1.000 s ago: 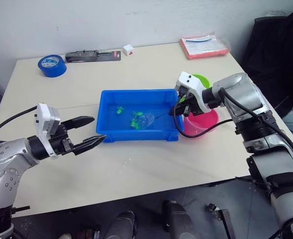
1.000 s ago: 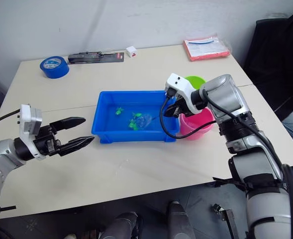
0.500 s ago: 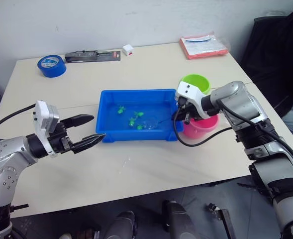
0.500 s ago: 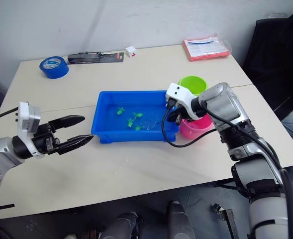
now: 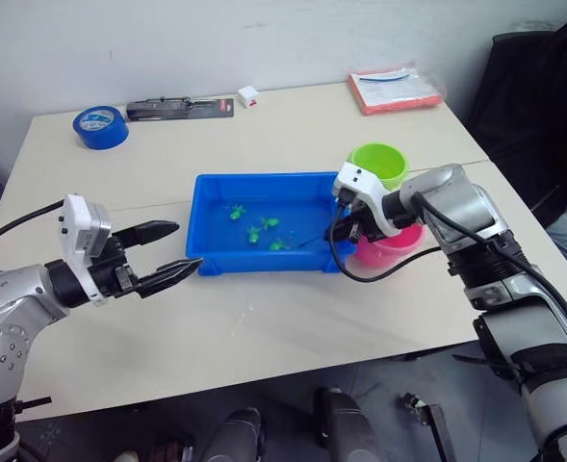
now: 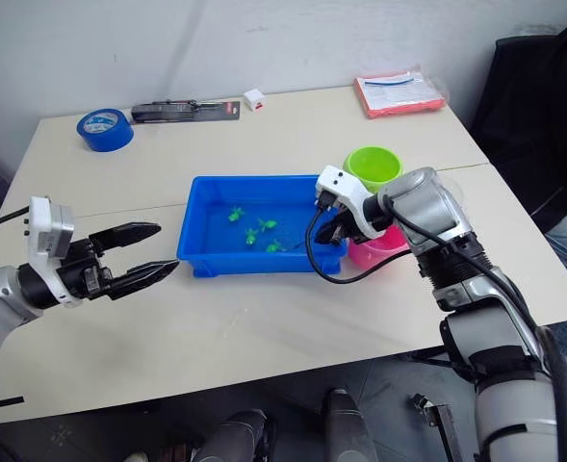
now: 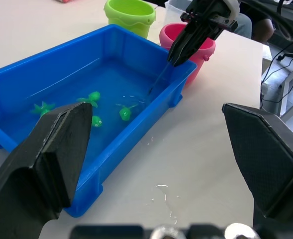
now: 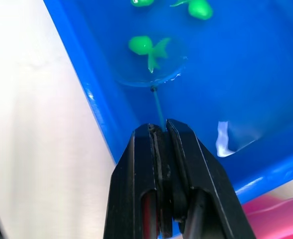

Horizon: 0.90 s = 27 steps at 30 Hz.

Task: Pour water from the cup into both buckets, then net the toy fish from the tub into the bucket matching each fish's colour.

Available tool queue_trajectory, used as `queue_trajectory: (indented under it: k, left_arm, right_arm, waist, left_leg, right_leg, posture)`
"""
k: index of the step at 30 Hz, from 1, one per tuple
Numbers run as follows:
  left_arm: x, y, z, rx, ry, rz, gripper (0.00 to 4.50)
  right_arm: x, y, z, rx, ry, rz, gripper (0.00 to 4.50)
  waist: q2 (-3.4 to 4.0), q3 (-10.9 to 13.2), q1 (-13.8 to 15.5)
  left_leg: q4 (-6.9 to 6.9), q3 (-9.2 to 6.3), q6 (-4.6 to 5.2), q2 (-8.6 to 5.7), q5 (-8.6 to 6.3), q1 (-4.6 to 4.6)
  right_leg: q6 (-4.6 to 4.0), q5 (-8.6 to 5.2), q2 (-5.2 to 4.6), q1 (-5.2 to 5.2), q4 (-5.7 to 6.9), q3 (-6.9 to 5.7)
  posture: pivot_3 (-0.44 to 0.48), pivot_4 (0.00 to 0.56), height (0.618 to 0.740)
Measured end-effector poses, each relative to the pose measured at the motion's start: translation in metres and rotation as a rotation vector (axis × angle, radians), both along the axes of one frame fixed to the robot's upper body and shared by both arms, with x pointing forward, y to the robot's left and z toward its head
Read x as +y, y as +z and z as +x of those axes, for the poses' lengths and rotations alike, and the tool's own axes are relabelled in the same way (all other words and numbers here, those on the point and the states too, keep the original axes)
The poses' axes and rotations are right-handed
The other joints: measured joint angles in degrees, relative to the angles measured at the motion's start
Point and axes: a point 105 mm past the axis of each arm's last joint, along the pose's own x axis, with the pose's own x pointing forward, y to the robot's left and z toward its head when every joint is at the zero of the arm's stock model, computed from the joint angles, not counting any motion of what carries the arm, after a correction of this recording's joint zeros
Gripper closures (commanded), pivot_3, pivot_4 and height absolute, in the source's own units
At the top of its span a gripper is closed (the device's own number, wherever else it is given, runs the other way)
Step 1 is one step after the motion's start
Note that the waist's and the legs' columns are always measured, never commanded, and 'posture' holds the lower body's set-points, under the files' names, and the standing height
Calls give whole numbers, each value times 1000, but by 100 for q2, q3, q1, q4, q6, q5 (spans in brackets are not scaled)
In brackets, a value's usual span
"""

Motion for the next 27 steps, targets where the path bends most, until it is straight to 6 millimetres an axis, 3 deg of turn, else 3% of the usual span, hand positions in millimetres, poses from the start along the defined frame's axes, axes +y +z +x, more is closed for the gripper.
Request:
queue_trajectory:
  k: [9, 21, 27]
  left_arm:
    - [0, 4, 1, -14, -2, 0, 0]
    - [-2, 16, 15, -60, -24, -28, 0]
    - [-8, 20, 27, -108, -63, -19, 0]
  right_arm:
    - [-1, 20, -5, 31, -85, 168, 3706]
    - [-25, 32, -27, -4, -184, 297, 3706]
    - [-53, 59, -29, -117, -312, 389, 3706]
  waist:
    - [0, 0, 5]
    - [0, 0, 1]
    - [0, 0, 32]
  left_leg:
    - [0, -1, 0, 0, 0, -1]
    - [-1, -1, 1, 0, -1, -2]
    - [1, 0, 1, -4, 0, -2]
  right_leg:
    - [0, 0, 0, 0, 0, -1]
    - [0, 0, -1, 0, 0, -1]
    - [0, 0, -3, 1, -1, -1]
  posture:
    - [0, 150, 740]
    - [0, 150, 740]
    - [0, 150, 740]
